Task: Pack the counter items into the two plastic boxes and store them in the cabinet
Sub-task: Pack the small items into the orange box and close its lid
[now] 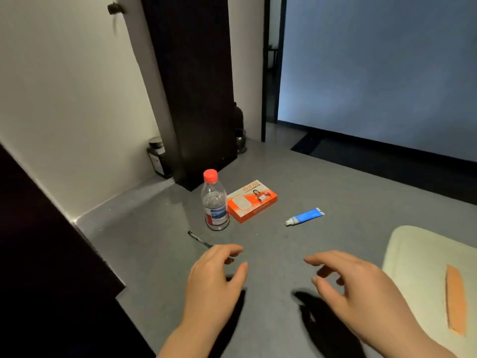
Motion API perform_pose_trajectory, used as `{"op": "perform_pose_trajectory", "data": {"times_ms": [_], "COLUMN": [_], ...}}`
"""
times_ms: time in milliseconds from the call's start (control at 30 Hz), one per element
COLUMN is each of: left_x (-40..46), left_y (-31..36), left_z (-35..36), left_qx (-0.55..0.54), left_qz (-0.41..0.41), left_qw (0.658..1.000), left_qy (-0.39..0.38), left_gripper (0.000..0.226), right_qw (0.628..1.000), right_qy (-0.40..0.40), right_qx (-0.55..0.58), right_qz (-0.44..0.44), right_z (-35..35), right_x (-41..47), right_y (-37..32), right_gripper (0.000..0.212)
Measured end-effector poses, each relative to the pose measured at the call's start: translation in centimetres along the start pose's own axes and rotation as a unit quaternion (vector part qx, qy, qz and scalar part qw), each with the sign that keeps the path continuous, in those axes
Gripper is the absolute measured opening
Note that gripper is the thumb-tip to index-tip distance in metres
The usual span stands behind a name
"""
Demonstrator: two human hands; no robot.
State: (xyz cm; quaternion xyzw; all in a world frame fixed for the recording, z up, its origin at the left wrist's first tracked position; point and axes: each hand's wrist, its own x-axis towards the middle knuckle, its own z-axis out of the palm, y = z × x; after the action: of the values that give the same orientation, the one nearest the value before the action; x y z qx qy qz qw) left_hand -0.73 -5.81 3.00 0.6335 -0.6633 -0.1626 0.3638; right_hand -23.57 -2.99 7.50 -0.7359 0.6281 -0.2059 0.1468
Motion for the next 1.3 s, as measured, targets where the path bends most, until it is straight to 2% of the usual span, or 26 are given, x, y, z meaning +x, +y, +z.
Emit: {"op": "perform_pose_trajectory", "data": {"times_ms": [100, 200, 300, 367, 600, 700, 767, 867, 1067, 1300], "left_x": [2.1, 5.6, 9.7, 12.1, 15.9, 16.2, 16.3, 16.3, 16.0, 15.1], "left_y": [-2.9, -5.5, -7.0, -7.3, -8.8, -9.4, -9.7, -9.8, -9.7, -9.7], "left_z": [-0.8, -0.9, 0.0, 1.2, 4.5, 4.9, 4.9, 4.9, 4.7, 4.2], "left_qx": [-0.019, -0.075, -0.098, -0.117, -0.189, -0.208, -0.217, -0.231, -0.227, -0.218], "left_qz": [-0.036, -0.077, -0.115, -0.115, -0.088, -0.093, -0.085, -0.082, -0.073, -0.071], "left_qw": [0.999, 0.992, 0.986, 0.985, 0.976, 0.972, 0.971, 0.968, 0.969, 0.971], "left_qy": [0.033, 0.071, 0.067, 0.056, 0.065, 0.06, 0.058, 0.056, 0.068, 0.07], "left_gripper": [0.033, 0.06, 0.084, 0.091, 0.072, 0.07, 0.069, 0.069, 0.067, 0.069], "right_qw": [1.0, 0.998, 0.998, 0.998, 0.995, 0.984, 0.974, 0.967, 0.968, 0.972], "right_qy": [-0.023, -0.048, -0.039, -0.029, -0.011, -0.078, -0.124, -0.157, -0.14, -0.086], "right_qx": [-0.012, -0.029, -0.042, -0.04, -0.016, -0.022, -0.009, 0.011, 0.019, -0.1], "right_qz": [-0.011, 0.006, 0.03, 0.046, 0.093, 0.16, 0.188, 0.199, 0.209, 0.195], "right_z": [2.0, 3.7, 5.6, 7.2, 11.2, 13.0, 13.9, 14.8, 15.2, 14.1], "right_x": [2.3, 4.8, 8.1, 10.9, 21.7, 25.3, 26.8, 28.0, 27.9, 23.1], "right_y": [-1.3, -1.7, -1.3, -0.9, -0.2, -0.2, -0.1, -0.1, -0.6, 0.6], "right_gripper": [0.026, 0.026, 0.031, 0.037, 0.098, 0.131, 0.141, 0.147, 0.148, 0.135]}}
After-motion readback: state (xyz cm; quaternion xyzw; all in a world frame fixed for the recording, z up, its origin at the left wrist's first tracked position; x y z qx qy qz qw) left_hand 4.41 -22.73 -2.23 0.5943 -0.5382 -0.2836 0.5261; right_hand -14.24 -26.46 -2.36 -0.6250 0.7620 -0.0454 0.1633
